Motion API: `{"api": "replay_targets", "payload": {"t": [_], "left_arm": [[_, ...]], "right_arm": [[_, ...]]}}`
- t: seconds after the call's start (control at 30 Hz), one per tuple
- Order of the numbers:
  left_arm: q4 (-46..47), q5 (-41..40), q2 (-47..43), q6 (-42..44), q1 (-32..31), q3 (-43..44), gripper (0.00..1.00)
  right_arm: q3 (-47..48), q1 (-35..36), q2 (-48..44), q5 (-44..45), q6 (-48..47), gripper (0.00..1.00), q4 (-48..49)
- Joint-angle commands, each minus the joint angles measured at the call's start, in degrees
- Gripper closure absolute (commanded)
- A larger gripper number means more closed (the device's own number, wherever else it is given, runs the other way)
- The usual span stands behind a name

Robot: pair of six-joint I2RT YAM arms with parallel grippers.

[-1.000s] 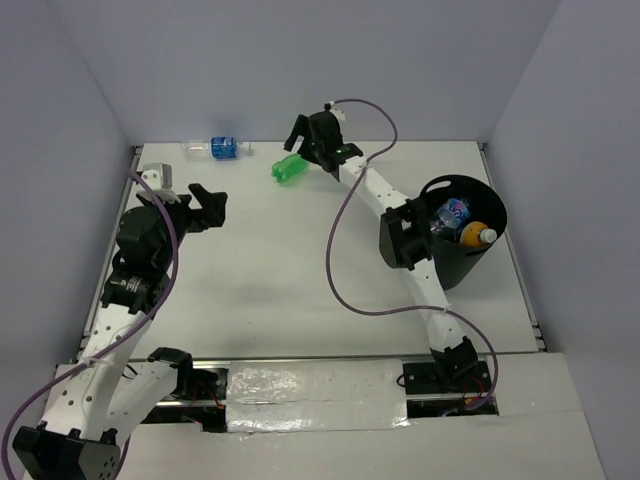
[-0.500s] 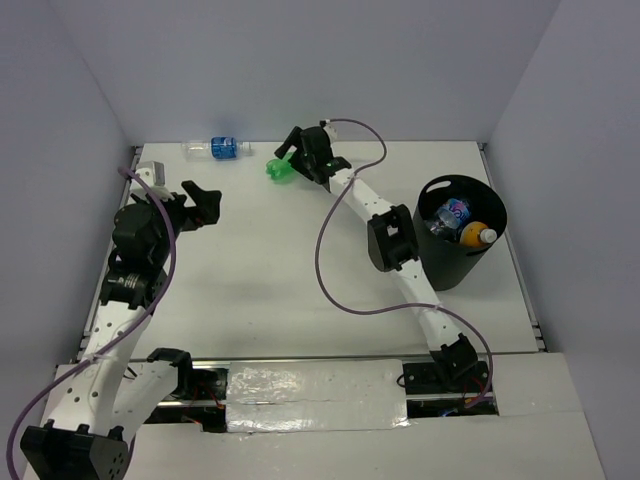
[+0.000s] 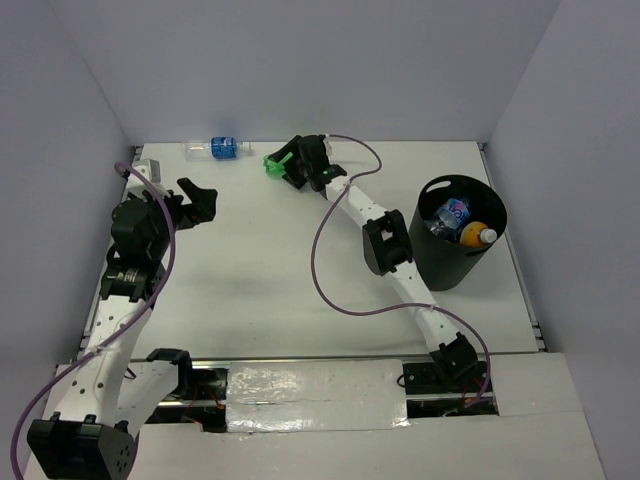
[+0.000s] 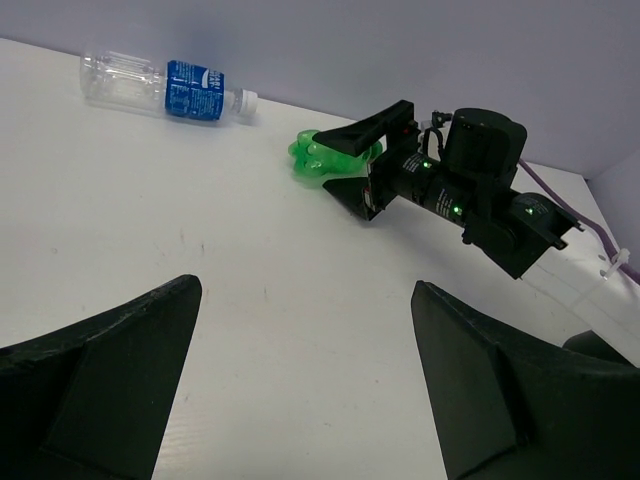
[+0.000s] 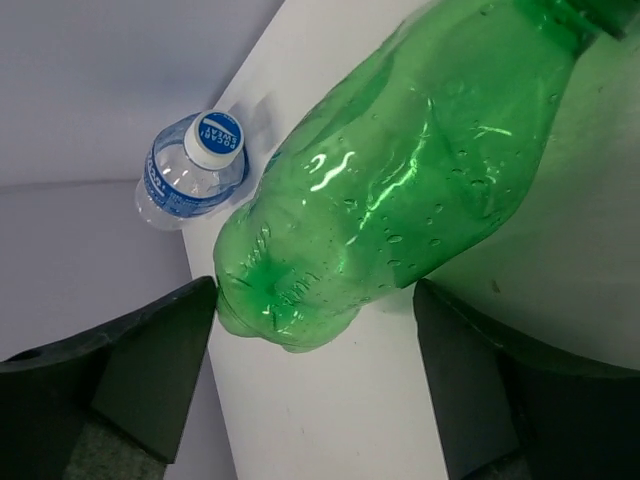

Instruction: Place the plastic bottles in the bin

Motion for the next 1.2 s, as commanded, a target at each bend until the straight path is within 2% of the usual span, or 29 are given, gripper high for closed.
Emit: {"api": "replay_targets", "payload": {"t": [0.0, 0.13, 0.37, 0.53, 0.7, 0.8, 0.83, 0.93, 1.07, 1.17], "left_arm": [[3.6, 1.5, 0.0, -1.2, 1.1, 0.4, 0.00], [3.9, 2.6, 0.1, -1.8, 2.0, 0.3, 0.01], [4.2, 3.0, 0.2, -1.9, 2.4, 0.2, 0.01], [4.2, 3.3, 0.4, -2.0, 4.0, 0.2, 0.01], [4.3, 3.7, 0.3, -2.0, 4.1, 0.2, 0.01], [4.5, 4.1, 0.3, -2.2, 4.1, 0.1, 0.01], [4.4, 4.3, 0.3, -2.3, 4.1, 0.2, 0.01], [4.6, 4.6, -0.1, -2.5, 4.2, 0.1, 0.01], [4.8, 5.2, -0.3, -3.2, 4.1, -0.1, 0.01], [5.2, 6.2, -0.5, -3.6, 4.2, -0.2, 0.01]], "right_arm": [[2.1, 0.5, 1.5, -1.7, 3.7, 0.16, -0.6], [1.6, -0.2, 1.3, -3.1, 4.6, 0.25, -0.6], [-1.2, -1.8, -0.2, -6.4, 3.2, 0.47, 0.1], [-4.4, -2.8, -3.2, -10.2, -0.1, 0.59, 0.2], [-11.7, -4.3, -8.3, -14.9, -5.1, 0.65, 0.1], [-20.7, -5.3, -14.5, -15.9, -10.6, 0.65, 0.8], [-27.8, -5.6, -18.9, -16.0, -11.7, 0.66, 1.8], [-41.7, -6.0, -28.3, -16.7, -17.0, 0.68, 6.4], [-53.6, -5.7, -38.3, -18.0, -25.6, 0.70, 4.6], [-56.2, -5.6, -40.8, -18.3, -29.9, 0.71, -0.9]]}}
